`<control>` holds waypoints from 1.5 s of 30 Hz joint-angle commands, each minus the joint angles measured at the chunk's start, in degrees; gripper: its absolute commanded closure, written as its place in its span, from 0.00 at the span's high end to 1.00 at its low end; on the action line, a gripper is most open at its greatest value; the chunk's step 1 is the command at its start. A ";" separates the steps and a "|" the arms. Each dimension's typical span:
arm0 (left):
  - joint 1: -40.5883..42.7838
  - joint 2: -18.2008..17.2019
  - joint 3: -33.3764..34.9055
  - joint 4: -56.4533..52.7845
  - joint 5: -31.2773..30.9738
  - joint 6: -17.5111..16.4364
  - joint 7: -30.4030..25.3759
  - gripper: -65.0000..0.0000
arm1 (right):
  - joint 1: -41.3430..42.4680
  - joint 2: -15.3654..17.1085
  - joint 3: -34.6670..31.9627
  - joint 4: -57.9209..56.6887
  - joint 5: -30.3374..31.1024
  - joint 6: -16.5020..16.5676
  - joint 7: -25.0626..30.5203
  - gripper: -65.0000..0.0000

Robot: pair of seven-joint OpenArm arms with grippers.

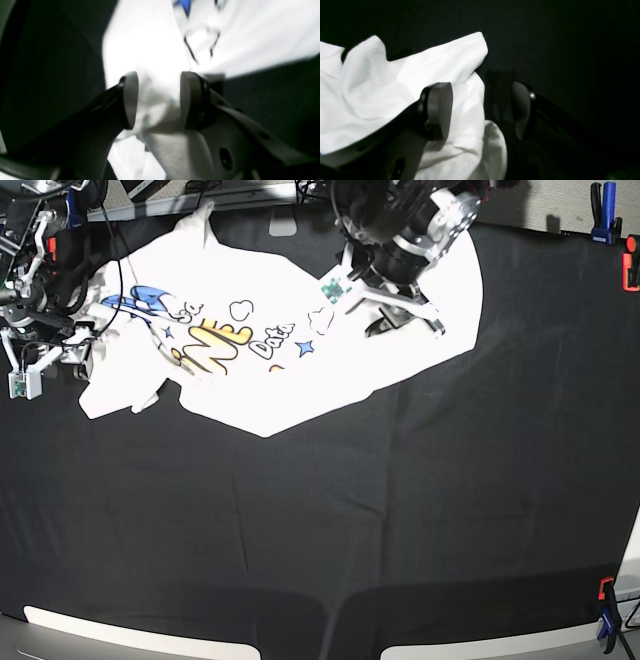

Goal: Layout the t-shirt on the table in an organized manner, then fold the t-shirt properly

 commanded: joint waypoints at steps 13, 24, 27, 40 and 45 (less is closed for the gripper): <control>-1.55 -0.17 2.43 -8.96 2.45 2.16 -4.57 0.38 | 0.50 1.09 0.35 1.01 0.63 -0.11 1.16 0.56; -2.08 -0.20 2.43 -9.22 10.03 7.78 -3.93 0.32 | 0.50 1.09 0.35 1.01 0.66 -0.11 1.22 0.56; -2.08 -0.20 2.43 -8.28 10.01 7.78 -3.26 0.31 | 0.50 1.09 0.35 1.01 0.66 -0.09 1.22 0.56; -2.08 -0.22 2.43 -5.03 6.47 7.69 -3.28 0.00 | 0.50 1.09 0.35 1.01 0.66 -0.11 1.18 0.56; -2.36 -0.17 2.43 -5.05 6.40 7.72 -3.74 0.00 | 0.52 1.07 0.33 0.90 3.34 0.09 1.40 0.56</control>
